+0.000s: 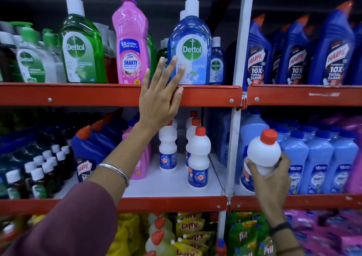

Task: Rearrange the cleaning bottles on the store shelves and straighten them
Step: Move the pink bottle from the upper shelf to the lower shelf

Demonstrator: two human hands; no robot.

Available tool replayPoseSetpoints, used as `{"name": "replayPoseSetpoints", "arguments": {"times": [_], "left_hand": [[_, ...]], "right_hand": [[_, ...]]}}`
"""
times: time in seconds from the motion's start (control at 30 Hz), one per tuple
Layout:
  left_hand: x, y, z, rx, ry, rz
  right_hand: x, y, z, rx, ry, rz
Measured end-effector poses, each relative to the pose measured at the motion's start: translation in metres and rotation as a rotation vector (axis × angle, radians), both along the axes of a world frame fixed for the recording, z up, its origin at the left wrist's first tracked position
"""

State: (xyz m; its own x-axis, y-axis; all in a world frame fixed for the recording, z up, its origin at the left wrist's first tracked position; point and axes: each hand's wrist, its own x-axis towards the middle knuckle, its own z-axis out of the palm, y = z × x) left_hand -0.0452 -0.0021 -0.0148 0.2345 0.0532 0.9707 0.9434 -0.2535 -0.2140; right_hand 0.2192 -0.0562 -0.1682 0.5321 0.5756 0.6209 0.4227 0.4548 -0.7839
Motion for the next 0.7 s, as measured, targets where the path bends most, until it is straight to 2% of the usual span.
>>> {"name": "replayPoseSetpoints", "arguments": {"times": [0.13, 0.33, 0.53, 0.7], "left_hand": [[-0.034, -0.012, -0.004, 0.012, -0.096, 0.043], [-0.091, -0.025, -0.012, -0.059, -0.171, 0.158], [-0.119, -0.016, -0.020, -0.056, -0.014, 0.213], [-0.119, -0.010, -0.021, 0.010, -0.022, 0.195]], "right_hand": [[-0.021, -0.022, 0.022, 0.007, -0.042, 0.051], [-0.083, -0.034, 0.034, -0.052, -0.025, 0.295], [-0.154, -0.013, 0.027, -0.085, -0.054, 0.406], [-0.185, 0.015, 0.016, -0.109, -0.064, 0.350]]}}
